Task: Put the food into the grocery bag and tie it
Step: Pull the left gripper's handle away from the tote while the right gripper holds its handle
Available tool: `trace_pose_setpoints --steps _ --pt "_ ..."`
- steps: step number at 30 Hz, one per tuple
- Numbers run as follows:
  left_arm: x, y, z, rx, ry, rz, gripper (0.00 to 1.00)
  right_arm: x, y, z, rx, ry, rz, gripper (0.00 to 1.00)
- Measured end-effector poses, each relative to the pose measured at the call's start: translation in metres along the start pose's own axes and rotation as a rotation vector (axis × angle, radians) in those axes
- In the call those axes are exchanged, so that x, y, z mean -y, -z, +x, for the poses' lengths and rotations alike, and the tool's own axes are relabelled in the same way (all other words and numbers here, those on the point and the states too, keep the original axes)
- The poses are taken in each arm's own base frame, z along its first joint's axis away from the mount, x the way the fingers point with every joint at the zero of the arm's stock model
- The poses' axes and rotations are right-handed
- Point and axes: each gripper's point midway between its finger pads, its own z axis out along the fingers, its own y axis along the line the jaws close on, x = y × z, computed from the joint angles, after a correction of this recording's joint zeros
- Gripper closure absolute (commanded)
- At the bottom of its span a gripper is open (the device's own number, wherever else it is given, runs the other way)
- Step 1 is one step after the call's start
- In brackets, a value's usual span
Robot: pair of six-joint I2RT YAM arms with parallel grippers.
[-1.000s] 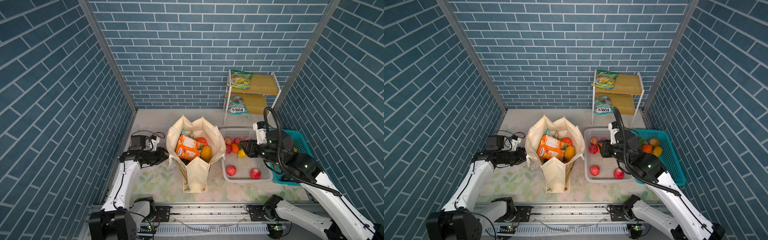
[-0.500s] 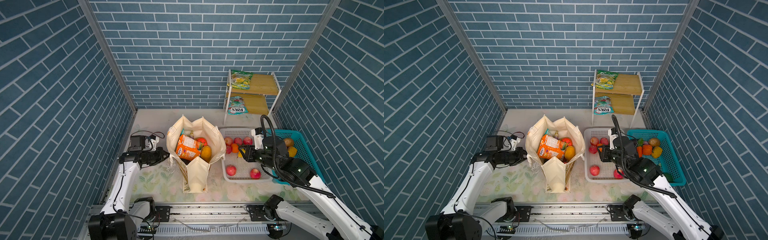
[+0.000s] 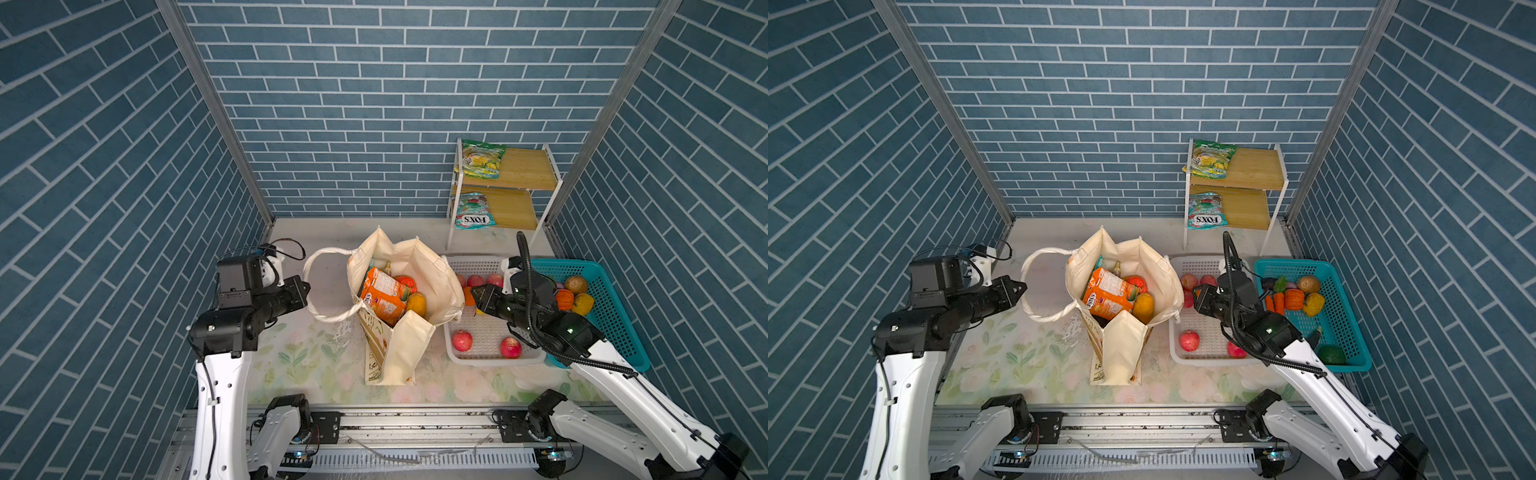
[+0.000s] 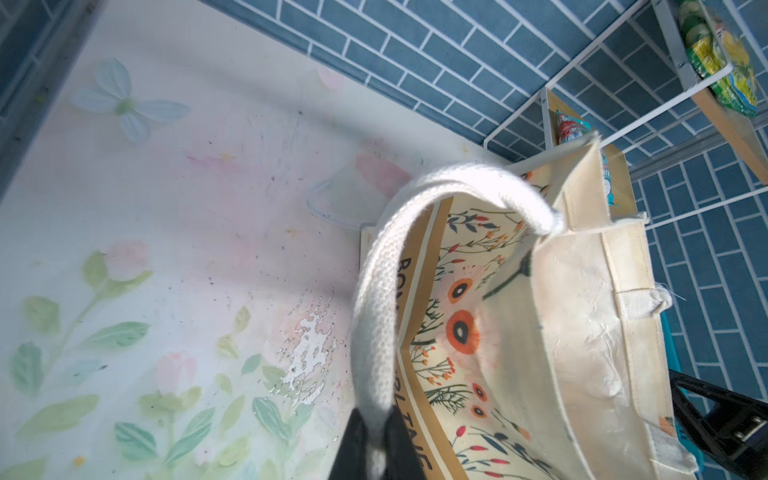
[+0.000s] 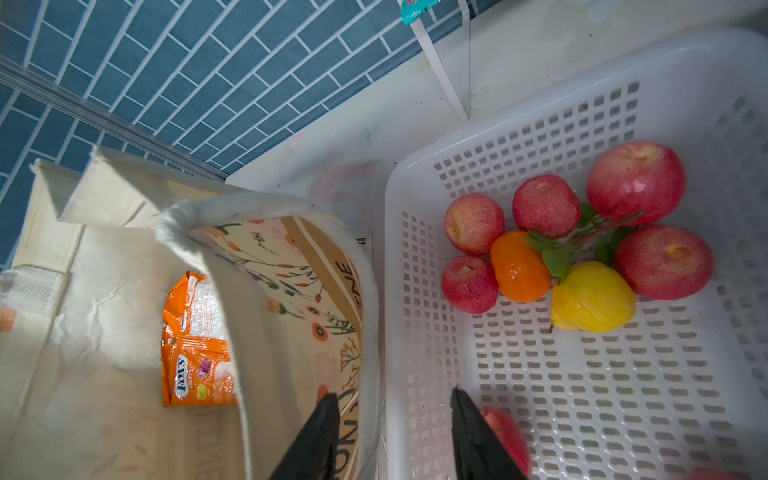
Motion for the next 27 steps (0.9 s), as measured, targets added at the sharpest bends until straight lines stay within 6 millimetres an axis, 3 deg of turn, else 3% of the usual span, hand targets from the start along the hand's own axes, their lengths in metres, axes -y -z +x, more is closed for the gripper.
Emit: trace_pose_setpoints --steps 7,14,27 --pt "-0.012 0.023 -0.009 0.045 -0.001 -0.119 1.00 0.007 -0.029 0.017 -0.059 -0.104 -0.014 0.52" --pt "-0.027 0.023 -0.010 0.040 0.013 -0.206 1.00 -0.011 -0.053 0.030 -0.156 -0.166 -0.101 0.53" --pt "-0.030 0.023 -0.014 0.040 0.027 -0.218 1.00 -0.028 -0.069 0.052 -0.262 -0.264 -0.216 0.52"
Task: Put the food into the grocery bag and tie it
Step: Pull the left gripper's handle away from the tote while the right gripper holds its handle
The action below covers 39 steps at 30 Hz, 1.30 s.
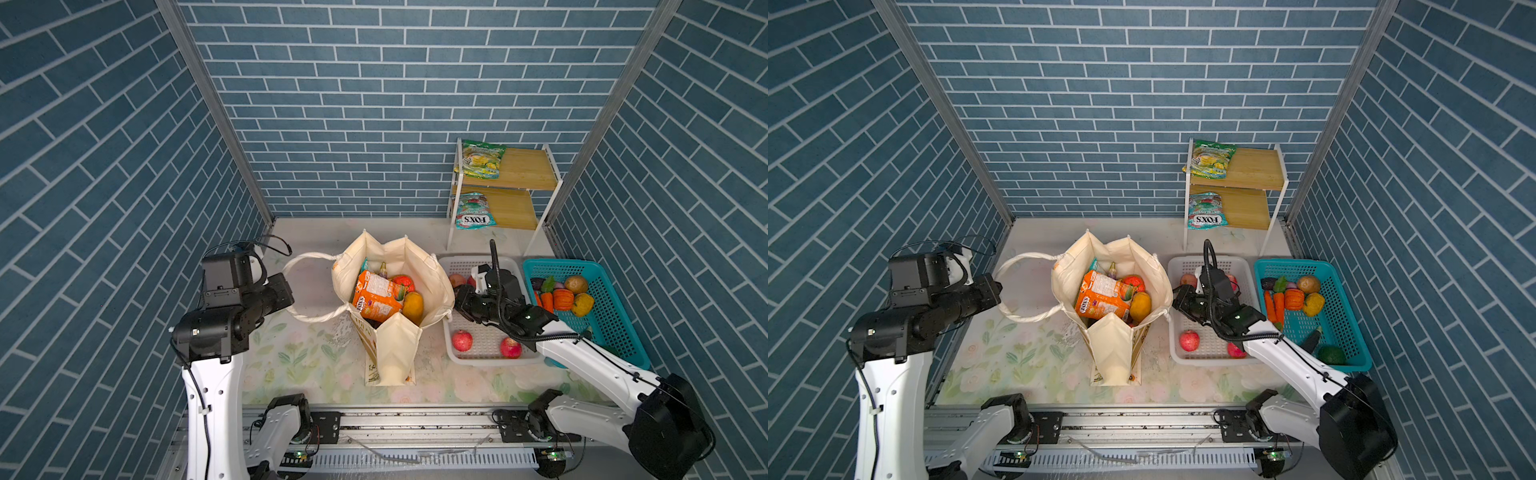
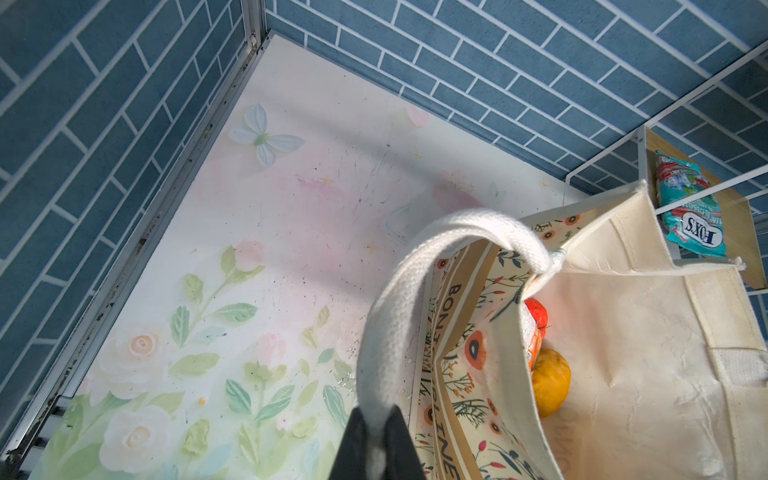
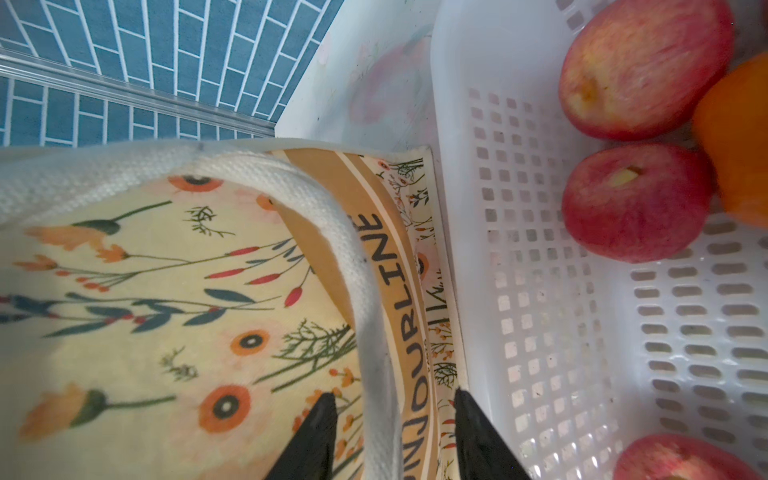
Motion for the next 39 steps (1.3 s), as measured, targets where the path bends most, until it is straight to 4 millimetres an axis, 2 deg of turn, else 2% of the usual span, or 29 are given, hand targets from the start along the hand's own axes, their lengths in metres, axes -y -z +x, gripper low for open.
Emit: trace_pose_setpoints --steps 8,20,26,33,36,39 --pt "0.000 0.000 0.000 -0.001 0.004 0.006 1.00 -0.006 -0.007 0.005 -0.035 -0.007 -0.037 0.54" --pt "0.001 0.000 0.000 -0.003 0.009 0.014 1.00 -0.003 -0.017 0.012 -0.064 -0.023 -0.033 0.62" --pt "0.001 0.000 0.000 -0.004 0.011 0.015 1.00 -0.003 -0.019 0.013 -0.071 -0.029 -0.033 0.73" --pt "0.007 0.008 -0.007 -0.004 0.011 0.031 1.00 -0.004 -0.018 0.017 -0.089 -0.039 -0.038 0.97" --pt "0.011 0.013 -0.011 -0.001 0.010 0.041 1.00 -0.005 -0.010 0.020 -0.092 -0.039 -0.034 1.00" --pt "0.015 0.017 -0.016 0.002 0.009 0.052 1.00 -0.009 0.010 0.020 -0.074 -0.020 -0.022 1.00"
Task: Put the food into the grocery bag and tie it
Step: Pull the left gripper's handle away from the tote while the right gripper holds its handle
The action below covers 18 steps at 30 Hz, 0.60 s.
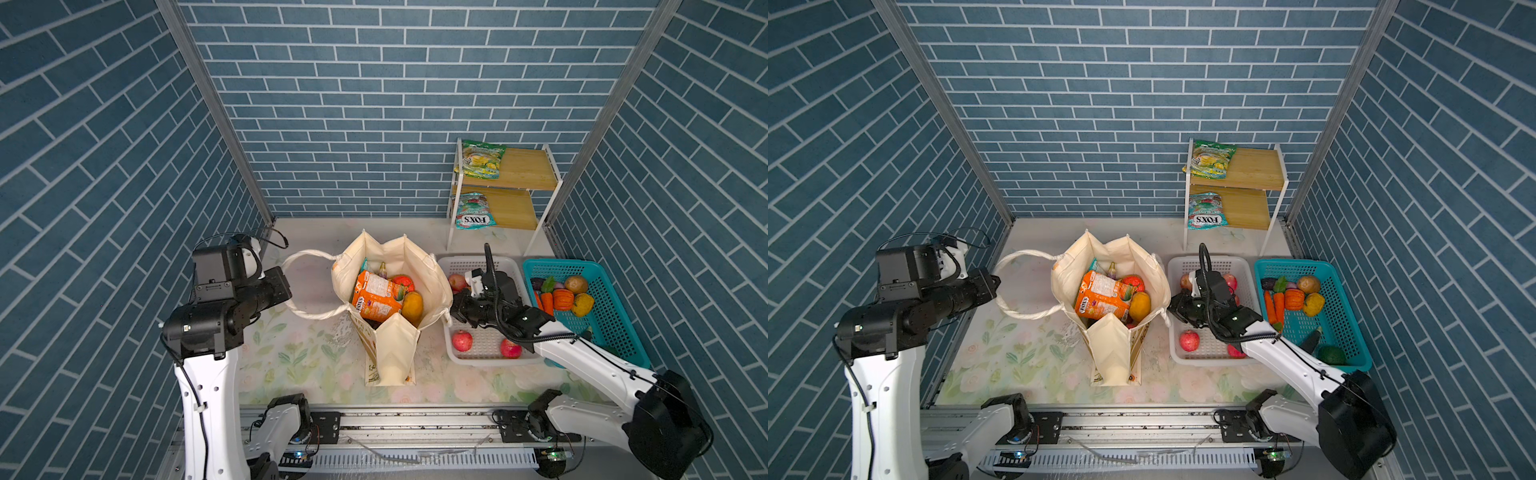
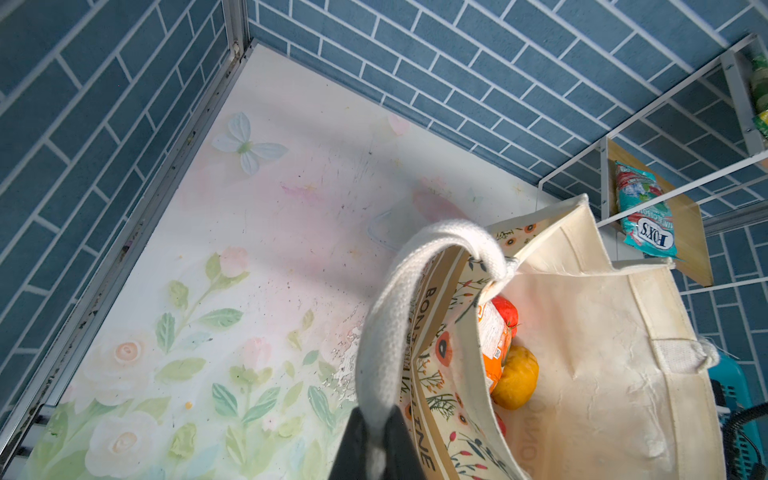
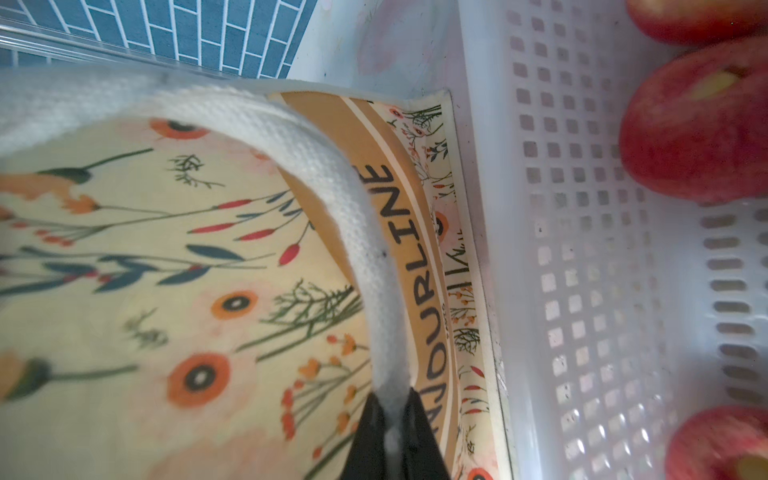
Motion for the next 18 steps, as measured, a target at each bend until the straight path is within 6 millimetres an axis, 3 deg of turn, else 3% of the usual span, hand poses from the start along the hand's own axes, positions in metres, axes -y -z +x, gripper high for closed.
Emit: trace_pose_setpoints --steps 9,18 --pt "0.012 0.002 -0.007 -0.010 0.038 0.051 1.00 -0.054 0.083 -0.030 0.203 0.164 -0.019 1.00" --pt "0.041 0.011 -0.028 0.019 0.081 0.183 1.00 -0.101 0.099 -0.048 0.237 0.293 -0.052 1.00"
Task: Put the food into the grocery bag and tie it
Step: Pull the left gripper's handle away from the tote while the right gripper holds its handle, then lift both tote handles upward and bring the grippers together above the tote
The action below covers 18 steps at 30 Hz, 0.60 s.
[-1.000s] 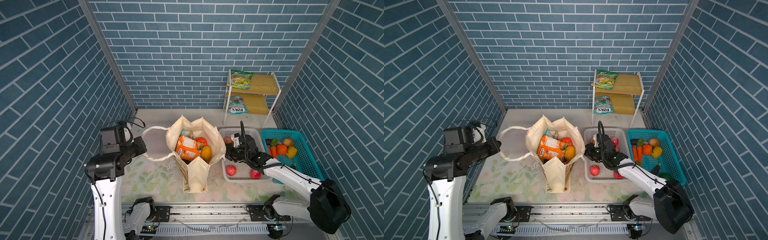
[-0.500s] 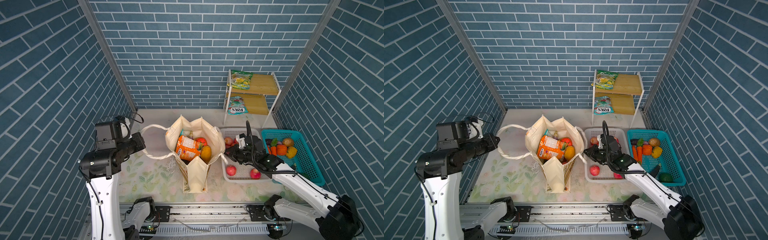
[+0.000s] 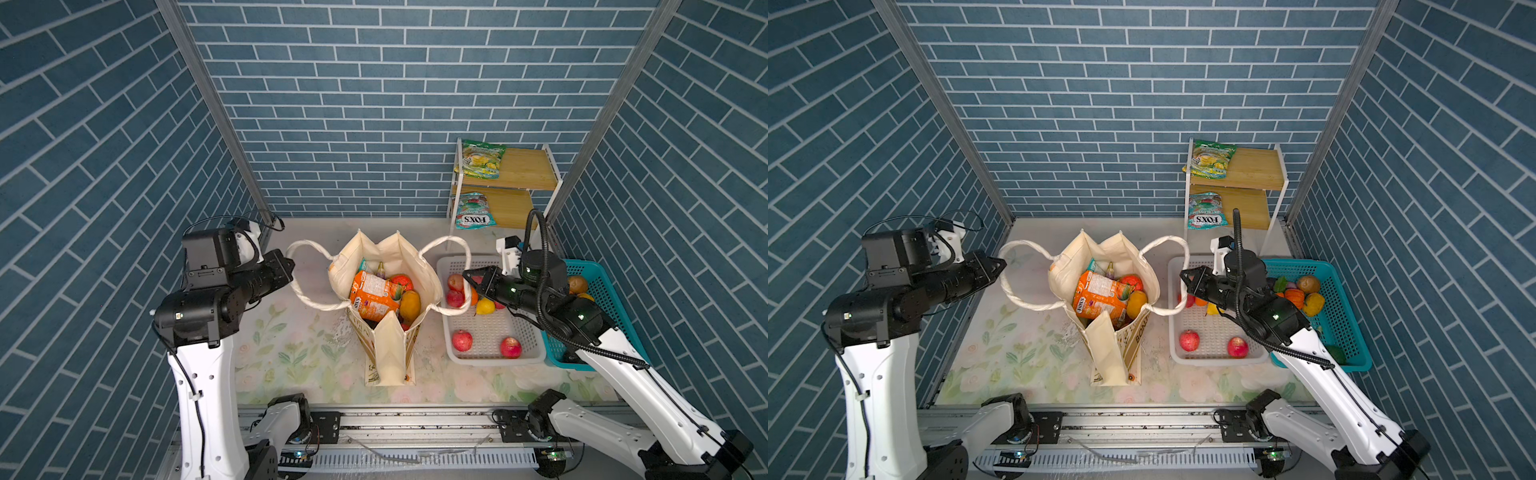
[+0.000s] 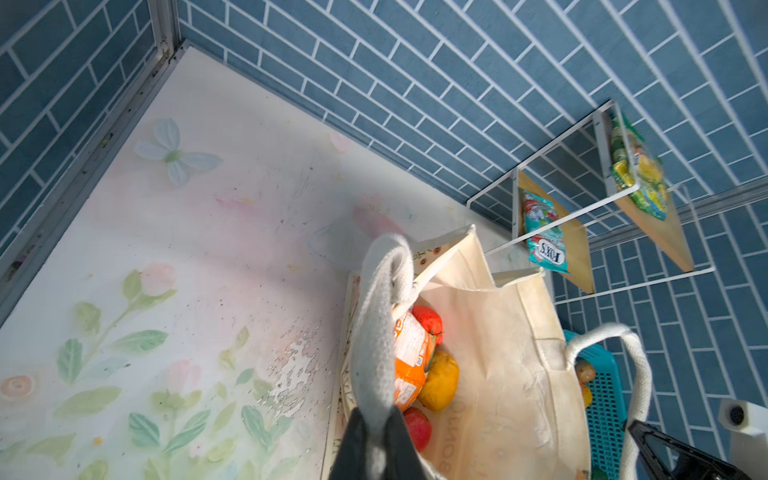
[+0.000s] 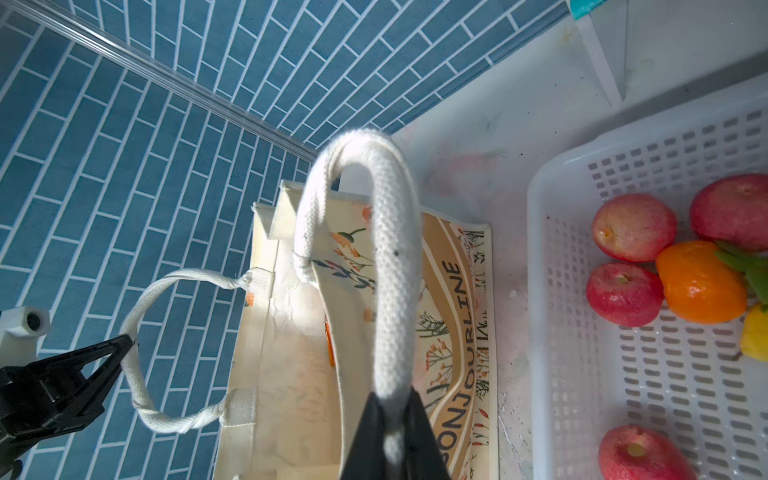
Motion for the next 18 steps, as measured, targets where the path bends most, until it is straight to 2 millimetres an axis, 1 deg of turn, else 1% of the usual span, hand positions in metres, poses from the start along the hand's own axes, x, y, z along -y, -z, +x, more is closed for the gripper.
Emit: trace_pose_setpoints --steps 4,8,13,15,18 --pt "0.010 0.001 -0.002 0.002 0.011 0.048 1.00 -0.024 0.003 -0.016 0.018 0.049 -0.051 1.00" --pt "0.020 0.001 -0.005 -0.003 0.022 0.093 1.00 -0.039 0.000 -0.024 0.013 0.078 -0.084 1.00" --pt "0.036 -0.001 -0.009 -0.005 0.017 0.157 1.00 -0.058 -0.006 -0.027 -0.003 0.124 -0.117 1.00" --pt "0.045 -0.002 -0.009 -0.013 0.008 0.186 1.00 -0.072 -0.008 -0.027 -0.013 0.153 -0.145 1.00" --pt "0.063 -0.005 -0.007 -0.027 -0.024 0.238 1.00 -0.096 -0.014 -0.022 -0.043 0.208 -0.198 1.00"
